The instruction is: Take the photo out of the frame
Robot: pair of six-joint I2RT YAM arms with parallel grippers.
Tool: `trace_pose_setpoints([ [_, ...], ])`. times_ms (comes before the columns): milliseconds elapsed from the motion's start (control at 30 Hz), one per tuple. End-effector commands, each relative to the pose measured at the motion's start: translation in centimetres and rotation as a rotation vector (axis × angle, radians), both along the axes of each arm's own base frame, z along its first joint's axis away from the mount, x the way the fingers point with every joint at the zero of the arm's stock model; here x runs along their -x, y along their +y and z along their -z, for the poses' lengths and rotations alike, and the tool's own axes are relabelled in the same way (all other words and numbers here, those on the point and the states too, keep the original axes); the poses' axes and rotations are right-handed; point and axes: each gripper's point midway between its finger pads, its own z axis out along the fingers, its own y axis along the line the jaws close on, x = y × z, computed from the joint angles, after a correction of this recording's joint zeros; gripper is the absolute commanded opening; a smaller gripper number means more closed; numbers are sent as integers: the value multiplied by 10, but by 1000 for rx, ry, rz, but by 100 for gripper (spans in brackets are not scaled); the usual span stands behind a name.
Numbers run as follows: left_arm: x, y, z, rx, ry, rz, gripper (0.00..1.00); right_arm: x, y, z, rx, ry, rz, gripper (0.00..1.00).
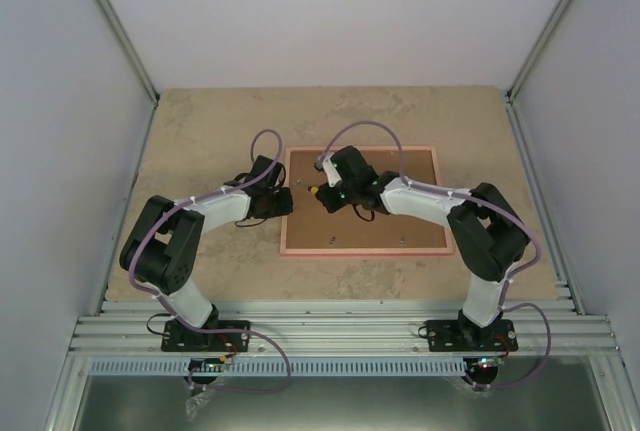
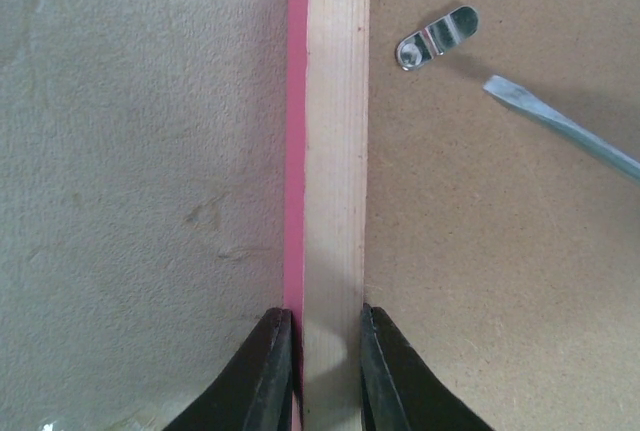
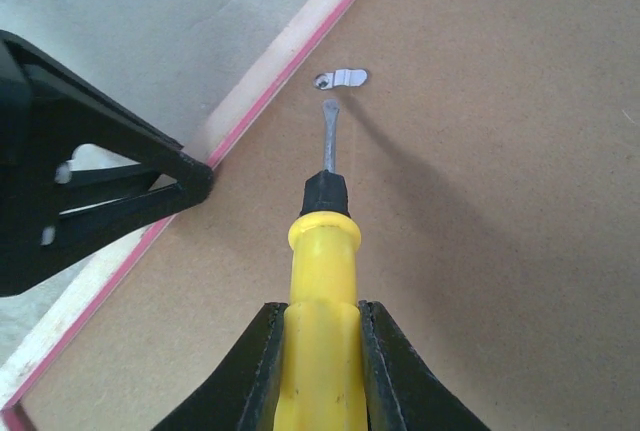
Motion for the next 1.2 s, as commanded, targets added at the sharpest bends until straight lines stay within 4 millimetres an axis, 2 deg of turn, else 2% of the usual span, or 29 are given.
trace_pose_setpoints([
  [0,10,-3,1,15,33,-8,18,4,1,-30,-56,-66,-36,0],
  [233,11,4,-8,27,12,-74,17,2,-27,-48,-72,-151,16,1],
  [367,15,12,-15,52,-6,-158,13,1,-51,-57,-84,-197,76,0],
  [533,27,15,-20,175,-16,-284,11,4,-82,-60,-116,-244,150,0],
  [600,37,18,-15,234,2,-349,10,6,-90,-60,-129,-259,170,0],
  [833,62,23,-10,374,23,-494,10,13,-108,-55,-173,-291,213,0],
  [1033,86,6,-5,428,42,-536,15,16,-114,-53,-201,-312,224,0],
  [1167,95,4,-5,377,54,-521,26,16,-118,-48,-192,-308,233,0],
])
